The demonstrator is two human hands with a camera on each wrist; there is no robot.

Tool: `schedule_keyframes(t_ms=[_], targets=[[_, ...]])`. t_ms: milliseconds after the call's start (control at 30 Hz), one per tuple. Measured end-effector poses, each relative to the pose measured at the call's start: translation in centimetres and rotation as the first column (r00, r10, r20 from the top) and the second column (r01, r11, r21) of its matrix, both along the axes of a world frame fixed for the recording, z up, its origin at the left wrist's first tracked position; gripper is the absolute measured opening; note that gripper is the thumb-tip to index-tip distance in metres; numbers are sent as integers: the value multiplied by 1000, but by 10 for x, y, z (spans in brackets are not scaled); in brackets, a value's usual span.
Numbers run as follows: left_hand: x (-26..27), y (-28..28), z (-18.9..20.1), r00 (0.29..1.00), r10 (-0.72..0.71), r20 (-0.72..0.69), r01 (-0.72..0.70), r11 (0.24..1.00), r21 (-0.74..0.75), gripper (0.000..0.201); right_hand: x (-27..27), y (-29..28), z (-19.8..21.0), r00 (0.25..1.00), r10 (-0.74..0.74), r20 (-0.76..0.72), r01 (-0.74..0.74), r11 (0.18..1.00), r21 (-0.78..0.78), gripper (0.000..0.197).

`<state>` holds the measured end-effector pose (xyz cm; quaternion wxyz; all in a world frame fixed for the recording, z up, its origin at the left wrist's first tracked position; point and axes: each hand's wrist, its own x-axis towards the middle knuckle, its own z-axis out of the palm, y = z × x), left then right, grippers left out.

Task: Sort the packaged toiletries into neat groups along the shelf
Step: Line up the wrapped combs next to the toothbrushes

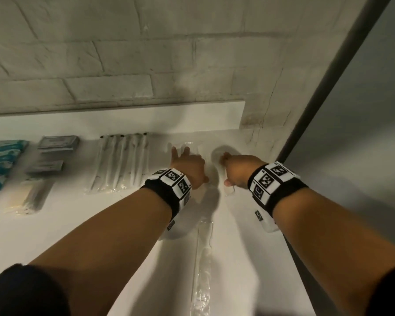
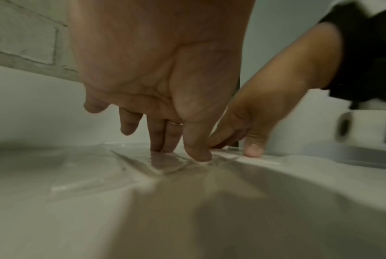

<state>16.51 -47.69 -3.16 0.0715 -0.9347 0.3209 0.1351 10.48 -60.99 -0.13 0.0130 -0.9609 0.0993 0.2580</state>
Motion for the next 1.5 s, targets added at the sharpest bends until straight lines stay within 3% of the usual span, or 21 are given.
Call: schedule_keyframes(t_ms=[333, 467, 533, 567, 633, 700, 800, 867, 967, 1167, 1233, 1367, 1500], targets=[[4, -2, -2, 999, 4, 32, -4, 1000, -6, 62, 37, -6, -7, 999, 6, 51, -7, 1000, 24, 78], [2, -3, 4, 1000, 15, 8, -16, 1000, 25, 64, 19, -16, -3, 966, -101, 236, 34, 961, 273, 77], [2, -3, 7, 1000, 21, -11, -20, 999, 37, 65, 2, -14, 0, 928, -99, 360, -7, 959, 282, 57], [3, -3, 8, 1000, 21, -20, -21, 999, 33, 64, -7, -10, 2, 922, -53, 383, -62, 958, 280, 43], [2, -2, 9, 999, 14, -41, -13, 1000, 28, 61, -33, 9, 7, 947, 139, 290, -236, 913, 333, 21], [3, -1, 8, 999, 9, -48, -8, 999, 35, 60, -60, 36, 15, 921, 362, 144, -388, 828, 405, 21], [4, 0, 7, 999, 27, -48, -25, 999, 32, 68, -77, 59, 2, 721, 672, 169, -692, 686, 225, 35], [5, 0, 7, 997, 36, -68, -34, 999, 25, 71, -76, 61, -9, 679, 715, 166, -733, 671, 109, 25], [4, 2, 10, 997, 32, -70, -30, 999, 31, 73, -73, 56, -6, 779, 616, 121, -627, 762, 158, 13], [6, 7, 11, 998, -1, -62, 3, 999, 40, 63, -60, -3, 3, 979, 202, -20, -181, 916, 358, 27], [7, 7, 11, 998, 0, -68, 3, 999, 38, 60, -53, -32, 11, 999, 18, -48, 9, 863, 505, 24], [7, 5, 12, 997, 9, -80, -7, 1000, 27, 55, -41, -65, 20, 949, -317, -1, 215, 642, 736, 22], [11, 8, 13, 994, -10, -105, 13, 999, 30, 48, -30, -72, 19, 921, -390, -12, 278, 635, 721, 18]])
